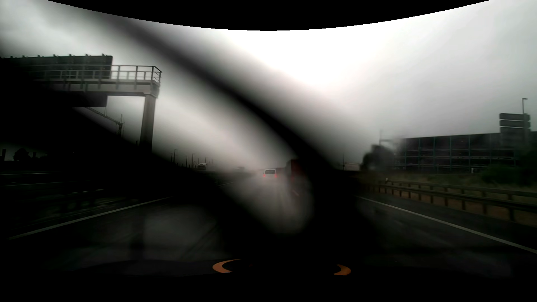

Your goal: Follow the waypoints while adhering to traffic rules and regulations

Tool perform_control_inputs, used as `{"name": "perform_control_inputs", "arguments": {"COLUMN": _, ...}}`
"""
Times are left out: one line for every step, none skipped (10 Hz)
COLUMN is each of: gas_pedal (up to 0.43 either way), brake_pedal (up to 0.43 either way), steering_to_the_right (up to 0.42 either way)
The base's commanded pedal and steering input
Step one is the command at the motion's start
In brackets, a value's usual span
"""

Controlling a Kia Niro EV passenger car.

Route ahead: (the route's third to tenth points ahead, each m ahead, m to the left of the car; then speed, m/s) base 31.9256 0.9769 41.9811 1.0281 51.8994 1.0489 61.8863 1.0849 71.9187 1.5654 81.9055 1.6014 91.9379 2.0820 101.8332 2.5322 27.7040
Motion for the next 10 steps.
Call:
{"name": "perform_control_inputs", "arguments": {"gas_pedal": 0.209, "brake_pedal": 0.0, "steering_to_the_right": -0.005}}
{"name": "perform_control_inputs", "arguments": {"gas_pedal": 0.209, "brake_pedal": 0.0, "steering_to_the_right": -0.005}}
{"name": "perform_control_inputs", "arguments": {"gas_pedal": 0.209, "brake_pedal": 0.0, "steering_to_the_right": -0.005}}
{"name": "perform_control_inputs", "arguments": {"gas_pedal": 0.209, "brake_pedal": 0.0, "steering_to_the_right": -0.005}}
{"name": "perform_control_inputs", "arguments": {"gas_pedal": 0.209, "brake_pedal": 0.0, "steering_to_the_right": -0.005}}
{"name": "perform_control_inputs", "arguments": {"gas_pedal": 0.209, "brake_pedal": 0.0, "steering_to_the_right": -0.004}}
{"name": "perform_control_inputs", "arguments": {"gas_pedal": 0.209, "brake_pedal": 0.0, "steering_to_the_right": -0.003}}
{"name": "perform_control_inputs", "arguments": {"gas_pedal": 0.209, "brake_pedal": 0.0, "steering_to_the_right": -0.001}}
{"name": "perform_control_inputs", "arguments": {"gas_pedal": 0.209, "brake_pedal": 0.0, "steering_to_the_right": -0.001}}
{"name": "perform_control_inputs", "arguments": {"gas_pedal": 0.209, "brake_pedal": 0.0, "steering_to_the_right": 0.0}}
